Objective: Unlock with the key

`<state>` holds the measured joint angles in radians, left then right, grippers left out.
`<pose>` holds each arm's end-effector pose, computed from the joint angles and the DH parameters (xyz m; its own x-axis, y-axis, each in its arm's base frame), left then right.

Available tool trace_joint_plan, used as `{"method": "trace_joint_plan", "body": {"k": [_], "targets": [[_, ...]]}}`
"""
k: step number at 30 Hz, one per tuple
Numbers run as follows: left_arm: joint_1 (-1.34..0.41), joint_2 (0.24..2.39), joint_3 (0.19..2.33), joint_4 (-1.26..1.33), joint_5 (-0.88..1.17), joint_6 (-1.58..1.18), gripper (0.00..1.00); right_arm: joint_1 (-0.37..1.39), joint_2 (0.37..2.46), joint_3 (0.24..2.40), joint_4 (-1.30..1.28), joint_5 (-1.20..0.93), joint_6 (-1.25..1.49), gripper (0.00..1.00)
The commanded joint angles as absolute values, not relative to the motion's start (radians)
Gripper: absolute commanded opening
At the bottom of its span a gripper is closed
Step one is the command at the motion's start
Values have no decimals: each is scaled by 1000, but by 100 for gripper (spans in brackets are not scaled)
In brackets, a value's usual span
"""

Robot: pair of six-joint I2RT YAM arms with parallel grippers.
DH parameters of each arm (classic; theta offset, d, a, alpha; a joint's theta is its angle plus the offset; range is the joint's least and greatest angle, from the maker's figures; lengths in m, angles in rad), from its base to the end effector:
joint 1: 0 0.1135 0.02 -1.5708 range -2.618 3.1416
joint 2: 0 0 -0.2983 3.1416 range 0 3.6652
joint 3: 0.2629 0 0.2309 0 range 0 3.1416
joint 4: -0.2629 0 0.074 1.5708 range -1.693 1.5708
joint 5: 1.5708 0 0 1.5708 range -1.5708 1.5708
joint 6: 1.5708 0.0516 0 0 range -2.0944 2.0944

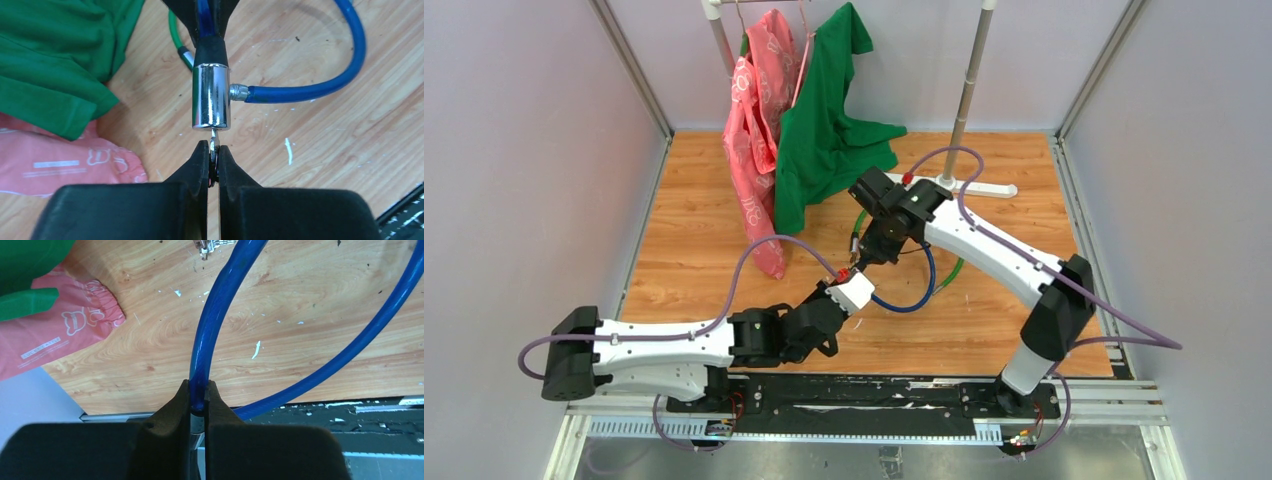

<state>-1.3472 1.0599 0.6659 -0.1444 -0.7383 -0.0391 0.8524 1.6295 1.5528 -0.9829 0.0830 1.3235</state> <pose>0.0781 -0.1867 0.2860 -0.1368 0.4712 -0.8714 0.5882 0.7464 0.3113 0.2176 0.2424 0.3446 -0.8421 0.5048 -0.1899 0.3795 0.8047 0.4566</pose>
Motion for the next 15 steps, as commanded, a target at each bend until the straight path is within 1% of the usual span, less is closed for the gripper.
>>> {"method": "trace_joint_plan", "body": {"k": [1, 4, 9, 15], "targets": [[-1365, 1068, 718, -73, -965, 83, 0, 910, 1738, 1675, -1336, -76, 1257, 0], [-1406, 1092, 738, -72, -1058, 143, 0, 910, 1770, 1708, -1374, -122, 1239, 0], [-1478, 1161, 747, -16, -1230, 276, 0, 904, 1783, 1675, -1372, -187, 1247, 0], [-1519, 1224, 753, -12, -1272, 335, 0, 885, 1830, 1632, -1368, -264, 1203, 0]]}}
